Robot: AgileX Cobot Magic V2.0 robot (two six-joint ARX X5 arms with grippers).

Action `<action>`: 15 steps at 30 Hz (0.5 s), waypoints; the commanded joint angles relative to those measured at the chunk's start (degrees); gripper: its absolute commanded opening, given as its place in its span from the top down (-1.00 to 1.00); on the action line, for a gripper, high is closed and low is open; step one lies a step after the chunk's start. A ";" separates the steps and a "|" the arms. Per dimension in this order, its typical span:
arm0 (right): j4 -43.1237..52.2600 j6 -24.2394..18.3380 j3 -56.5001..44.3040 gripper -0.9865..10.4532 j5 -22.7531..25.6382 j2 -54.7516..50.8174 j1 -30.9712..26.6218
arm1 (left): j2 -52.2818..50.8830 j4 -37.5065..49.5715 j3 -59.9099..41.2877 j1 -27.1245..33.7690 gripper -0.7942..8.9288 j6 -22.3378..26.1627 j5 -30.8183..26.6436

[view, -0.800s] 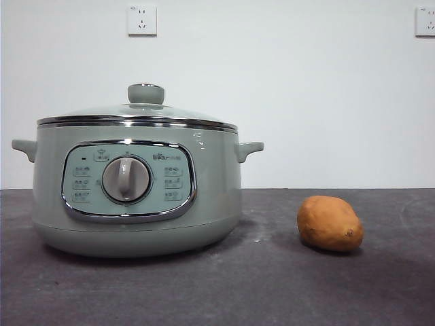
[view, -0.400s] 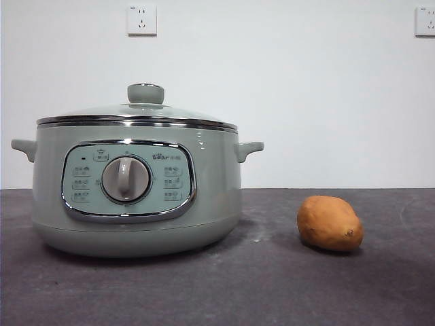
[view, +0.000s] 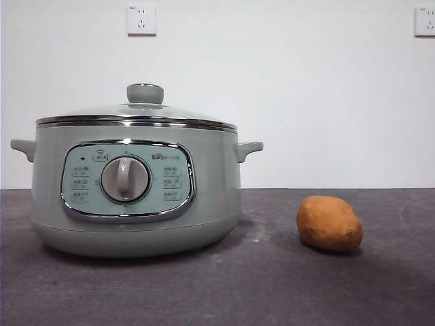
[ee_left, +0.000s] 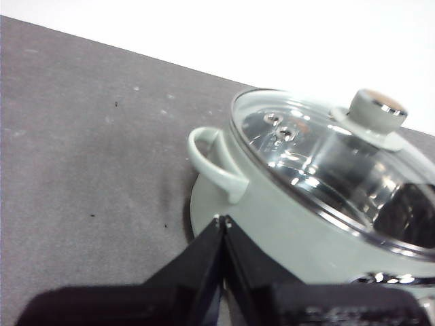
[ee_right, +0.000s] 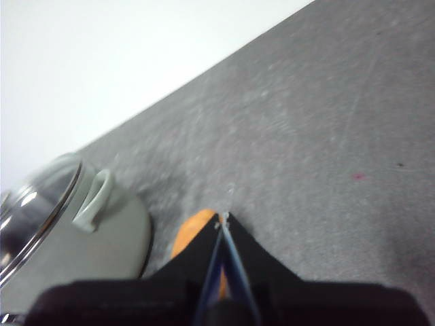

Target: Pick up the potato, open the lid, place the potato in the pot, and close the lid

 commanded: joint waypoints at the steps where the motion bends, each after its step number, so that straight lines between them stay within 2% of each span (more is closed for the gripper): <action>1: -2.03 -4.72 4.46 0.85 -0.26 4.96 0.04 | 3.32 -1.38 3.45 0.22 0.85 -0.09 1.70; 10: -10.95 -15.61 21.38 0.83 -1.97 23.28 0.09 | 20.46 -4.09 16.87 0.22 0.85 5.92 14.19; 15: -18.36 -21.68 30.27 0.83 -6.27 32.24 0.09 | 29.42 -6.43 23.39 0.22 0.85 9.55 19.93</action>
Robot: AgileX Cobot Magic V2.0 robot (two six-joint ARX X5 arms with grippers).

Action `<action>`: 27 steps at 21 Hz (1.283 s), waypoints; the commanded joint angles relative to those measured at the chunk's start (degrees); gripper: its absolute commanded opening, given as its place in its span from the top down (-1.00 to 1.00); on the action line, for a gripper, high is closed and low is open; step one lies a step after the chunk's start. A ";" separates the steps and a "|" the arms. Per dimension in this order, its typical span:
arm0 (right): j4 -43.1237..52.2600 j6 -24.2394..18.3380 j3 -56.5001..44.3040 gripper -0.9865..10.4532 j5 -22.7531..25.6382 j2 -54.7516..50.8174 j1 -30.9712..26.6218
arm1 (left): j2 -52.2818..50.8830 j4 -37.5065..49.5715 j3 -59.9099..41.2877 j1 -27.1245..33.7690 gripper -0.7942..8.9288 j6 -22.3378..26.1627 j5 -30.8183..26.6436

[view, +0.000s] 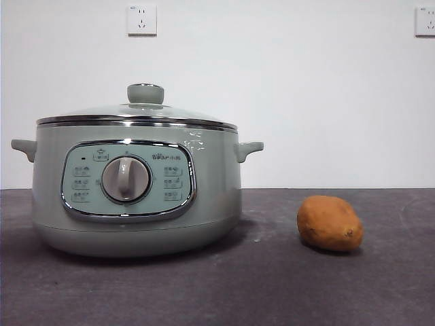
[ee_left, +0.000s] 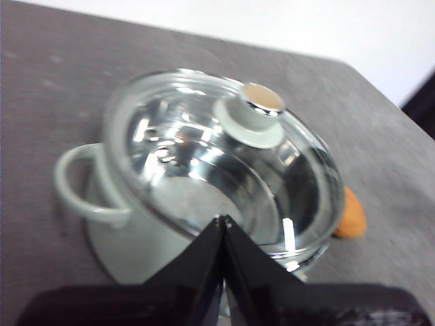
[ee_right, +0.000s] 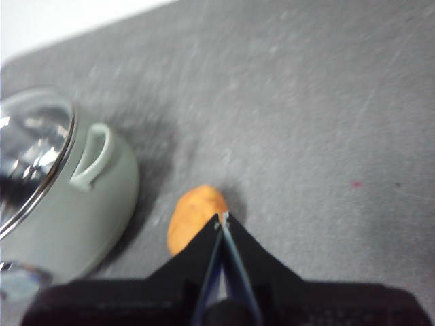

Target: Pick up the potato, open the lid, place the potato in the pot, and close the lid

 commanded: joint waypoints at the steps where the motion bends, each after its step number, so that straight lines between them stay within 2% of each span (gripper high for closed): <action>1: -4.55 -6.38 5.14 0.83 -2.60 5.18 0.11 | 4.98 -0.94 3.30 0.20 0.84 3.61 2.89; 4: -8.04 -8.83 9.25 0.82 -6.05 10.71 0.13 | 10.49 -2.12 6.93 0.15 0.83 3.83 3.89; 5: -8.09 -8.98 9.73 0.82 -6.38 11.69 0.15 | 11.45 -2.01 7.52 0.15 0.76 3.83 3.87; 6: -7.85 -8.98 9.88 0.75 -6.88 12.57 0.15 | 12.11 -1.55 7.85 0.11 0.51 3.78 3.85; 7: -7.63 -8.94 9.88 0.59 -7.17 13.11 0.15 | 12.37 -1.36 8.04 0.07 0.28 3.78 3.61; 8: -7.39 -8.87 9.88 0.31 -7.19 13.73 0.15 | 12.46 -1.01 8.15 0.07 0.17 3.76 3.50; 9: -7.30 -8.85 9.88 0.09 -7.21 14.21 0.33 | 12.46 -0.72 8.15 0.07 0.18 3.76 3.48; 10: -7.06 -8.37 9.88 -0.04 -7.21 14.71 0.92 | 12.46 -0.42 8.15 0.07 0.18 3.74 3.50; 13: -5.09 -6.27 9.92 -0.06 -6.71 16.76 5.05 | 12.46 -0.37 8.15 0.04 0.18 3.72 3.52; 15: -3.39 -4.57 10.73 -0.05 -3.34 19.52 10.14 | 12.46 -0.39 8.15 0.04 0.18 3.58 3.52; 18: -4.02 -4.31 14.21 -0.05 8.35 26.29 18.80 | 12.46 -0.42 8.15 0.04 0.18 3.58 3.54; 22: -4.15 -2.78 19.85 -0.05 17.14 38.01 24.92 | 12.46 -0.48 8.15 0.04 0.18 3.58 3.52; 23: -4.13 -2.69 20.90 -0.05 18.53 40.92 25.46 | 12.46 -0.52 8.15 0.04 0.18 3.58 3.52; 27: -2.75 -1.33 22.71 -0.05 18.73 50.95 25.53 | 12.46 -1.40 8.15 0.07 0.18 3.58 3.48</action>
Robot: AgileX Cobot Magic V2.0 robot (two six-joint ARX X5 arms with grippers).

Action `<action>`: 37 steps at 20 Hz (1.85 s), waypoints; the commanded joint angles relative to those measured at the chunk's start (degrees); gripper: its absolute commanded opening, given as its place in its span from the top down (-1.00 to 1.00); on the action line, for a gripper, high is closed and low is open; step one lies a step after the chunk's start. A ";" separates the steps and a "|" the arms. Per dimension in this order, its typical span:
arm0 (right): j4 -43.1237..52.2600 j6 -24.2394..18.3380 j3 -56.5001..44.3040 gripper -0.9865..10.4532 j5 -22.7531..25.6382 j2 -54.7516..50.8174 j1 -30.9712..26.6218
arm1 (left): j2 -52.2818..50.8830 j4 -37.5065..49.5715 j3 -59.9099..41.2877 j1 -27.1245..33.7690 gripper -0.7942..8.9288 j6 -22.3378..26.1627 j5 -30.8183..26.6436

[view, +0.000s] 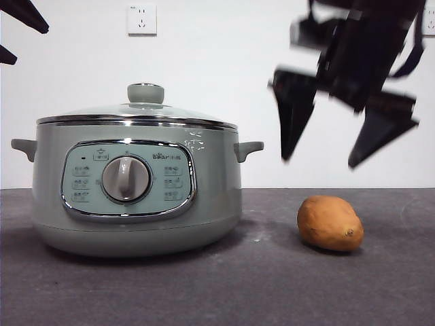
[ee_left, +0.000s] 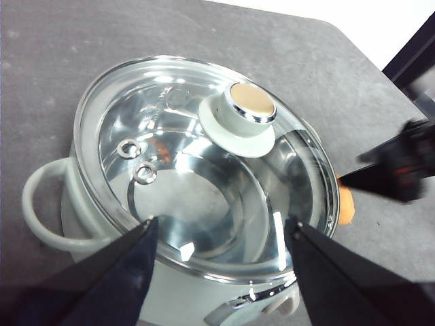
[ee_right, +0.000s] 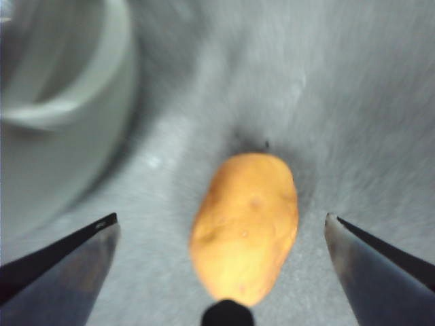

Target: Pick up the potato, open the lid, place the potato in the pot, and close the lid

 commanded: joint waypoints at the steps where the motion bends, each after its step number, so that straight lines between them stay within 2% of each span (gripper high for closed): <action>1: 1.77 1.22 0.13 -0.05 0.28 5.09 -0.04 | -0.02 -0.57 0.35 0.07 0.18 0.55 -0.09; 6: 3.52 2.99 0.13 -0.03 0.28 11.96 -0.07 | -0.02 -0.66 0.35 0.09 0.18 0.57 -0.15; 7: 3.48 3.28 0.13 0.08 0.31 12.22 -0.09 | -0.02 -0.66 0.35 0.09 0.18 0.59 -0.24; 11: 3.65 3.32 0.13 0.84 0.26 12.22 -0.07 | -0.02 -0.70 0.35 0.07 0.18 0.68 -2.14; 18: -0.04 3.06 0.13 0.85 -0.11 6.67 0.00 | 2.25 1.09 0.42 -0.92 0.18 0.70 -2.75; 21: -4.39 2.05 0.13 0.85 0.09 1.22 -0.04 | 6.64 4.07 2.47 -3.04 0.18 0.68 -3.04; 24: -7.72 1.99 0.13 0.85 0.26 -3.96 -0.07 | 13.92 4.28 8.81 -5.81 0.18 1.09 -4.02; 31: -9.64 1.99 0.13 0.85 0.31 -10.80 -0.07 | 30.67 5.01 21.90 -14.21 0.18 3.76 -15.10; 34: -10.16 2.01 0.13 0.85 0.31 -10.93 -0.07 | 34.12 8.00 22.43 -16.72 0.18 3.78 -15.78; 37: -10.27 2.01 0.13 0.85 0.31 -10.93 -0.07 | 36.76 7.80 22.43 -18.86 0.18 5.29 -19.78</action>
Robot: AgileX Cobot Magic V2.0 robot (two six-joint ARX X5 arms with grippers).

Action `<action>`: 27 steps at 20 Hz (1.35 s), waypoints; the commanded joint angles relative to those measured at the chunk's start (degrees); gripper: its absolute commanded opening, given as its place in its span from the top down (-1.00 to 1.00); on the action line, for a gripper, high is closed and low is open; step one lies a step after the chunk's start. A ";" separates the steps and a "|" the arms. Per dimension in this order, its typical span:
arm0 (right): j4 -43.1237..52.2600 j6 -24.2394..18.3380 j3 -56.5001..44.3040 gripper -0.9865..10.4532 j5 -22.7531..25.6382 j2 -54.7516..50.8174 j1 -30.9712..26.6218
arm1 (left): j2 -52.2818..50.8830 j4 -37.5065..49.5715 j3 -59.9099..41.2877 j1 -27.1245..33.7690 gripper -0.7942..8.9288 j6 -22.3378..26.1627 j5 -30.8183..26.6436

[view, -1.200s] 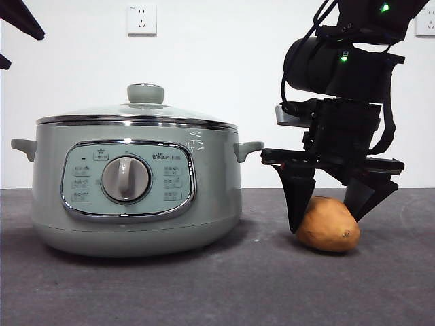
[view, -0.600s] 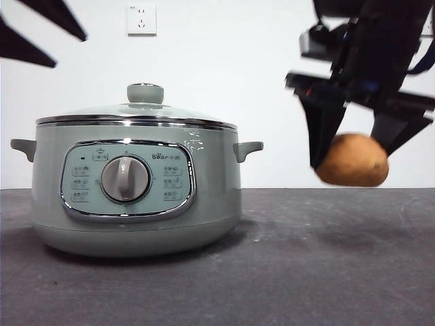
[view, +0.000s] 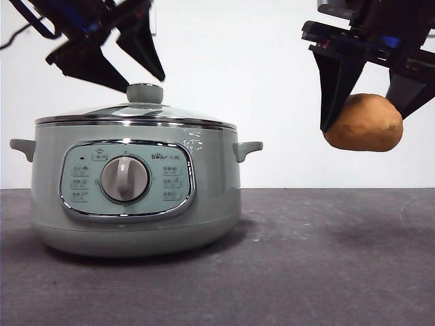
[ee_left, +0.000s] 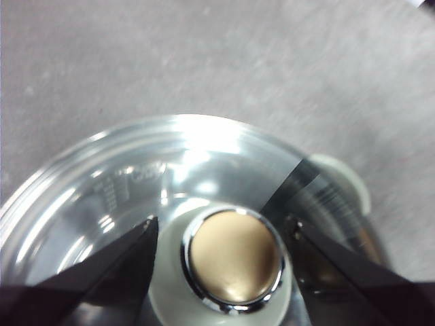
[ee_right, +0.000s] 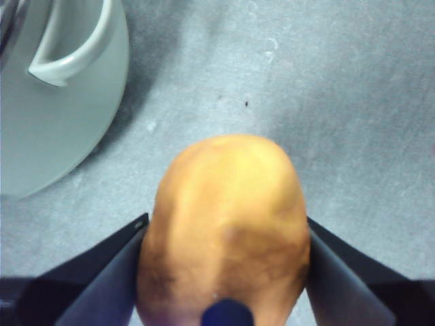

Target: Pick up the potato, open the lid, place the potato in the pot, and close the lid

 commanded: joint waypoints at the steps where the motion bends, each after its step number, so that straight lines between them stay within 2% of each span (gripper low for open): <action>1: 0.15 -0.28 0.13 0.85 0.24 0.17 -0.02 | 1.60 0.17 -0.02 -0.90 0.18 1.81 -2.12; 5: 0.13 -0.28 0.13 0.85 0.24 0.17 -0.02 | 1.77 0.11 -0.02 -1.66 0.25 2.97 -2.71; 6: 0.13 -0.28 0.13 0.85 0.24 0.17 -0.02 | 1.77 -0.33 -0.02 -1.66 0.45 2.99 -2.73; 7: 0.13 -0.28 0.13 0.85 0.24 0.17 -0.02 | 1.77 -0.63 -0.02 -1.66 0.75 3.19 -2.69; 8: 0.15 -0.28 0.13 0.85 0.24 0.17 -0.02 | 1.77 -0.72 -0.02 -1.66 0.87 3.23 -2.67; 14: 0.20 -0.26 0.13 0.85 0.20 0.17 -0.02 | 1.44 -0.26 1.03 -1.66 0.85 3.23 -2.71; 18: 0.61 -0.26 0.13 0.85 0.20 0.15 -0.02 | -2.34 -0.28 2.75 -1.66 0.85 4.55 -2.80; 23: 2.82 -0.33 1.01 0.85 -0.15 0.15 0.63 | -13.68 -2.71 3.39 -1.60 0.85 5.86 -7.13; 27: 5.03 -3.08 5.25 0.85 -0.26 0.20 3.41 | -25.22 -11.04 3.39 -1.60 0.85 7.78 -13.53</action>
